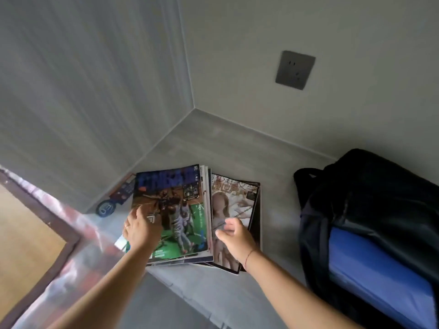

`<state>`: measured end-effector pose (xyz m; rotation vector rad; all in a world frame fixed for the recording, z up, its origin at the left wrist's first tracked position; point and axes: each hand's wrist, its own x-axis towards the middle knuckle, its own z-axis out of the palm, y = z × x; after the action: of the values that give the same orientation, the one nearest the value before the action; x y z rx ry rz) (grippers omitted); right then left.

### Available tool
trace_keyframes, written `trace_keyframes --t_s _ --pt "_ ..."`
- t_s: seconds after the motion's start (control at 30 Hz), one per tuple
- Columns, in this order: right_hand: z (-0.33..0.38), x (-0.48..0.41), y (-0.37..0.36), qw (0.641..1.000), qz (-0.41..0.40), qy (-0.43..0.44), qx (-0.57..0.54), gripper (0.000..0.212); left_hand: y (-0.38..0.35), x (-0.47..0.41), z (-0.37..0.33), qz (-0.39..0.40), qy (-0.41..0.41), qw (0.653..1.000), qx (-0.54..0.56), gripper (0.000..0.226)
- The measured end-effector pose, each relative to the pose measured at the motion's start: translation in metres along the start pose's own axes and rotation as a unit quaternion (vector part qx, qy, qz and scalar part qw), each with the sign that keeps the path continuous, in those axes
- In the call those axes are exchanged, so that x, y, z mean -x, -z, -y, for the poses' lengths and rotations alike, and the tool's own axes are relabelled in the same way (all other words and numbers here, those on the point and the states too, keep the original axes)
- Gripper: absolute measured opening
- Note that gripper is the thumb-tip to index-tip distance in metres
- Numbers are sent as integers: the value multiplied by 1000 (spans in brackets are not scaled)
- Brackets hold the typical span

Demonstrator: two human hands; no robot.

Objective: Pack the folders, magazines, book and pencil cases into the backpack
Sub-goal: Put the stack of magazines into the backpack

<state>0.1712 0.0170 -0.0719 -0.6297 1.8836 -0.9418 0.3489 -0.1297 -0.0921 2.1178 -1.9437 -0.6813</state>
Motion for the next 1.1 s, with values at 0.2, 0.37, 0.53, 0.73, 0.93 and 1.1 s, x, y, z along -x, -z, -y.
trace_keyframes --t_s 0.2,0.37,0.53,0.73,0.93,1.1 --pt "19 -35 -30 992 -21 -91 -88 49 5 -29 27 87 183 970 134 48" --pt "37 -55 -35 976 56 -142 -154 58 -10 -46 46 112 200 946 229 27" --pt "41 -68 -42 981 101 -125 -112 87 8 -38 31 149 204 924 286 22" --pt "32 -47 -29 983 41 -14 -181 36 42 -28 14 204 125 920 310 23" --pt "72 -33 32 960 75 130 -236 35 83 -25 -37 346 -16 795 499 32" --pt "100 -34 82 965 55 186 -179 45 82 -15 -87 279 -138 797 517 24"
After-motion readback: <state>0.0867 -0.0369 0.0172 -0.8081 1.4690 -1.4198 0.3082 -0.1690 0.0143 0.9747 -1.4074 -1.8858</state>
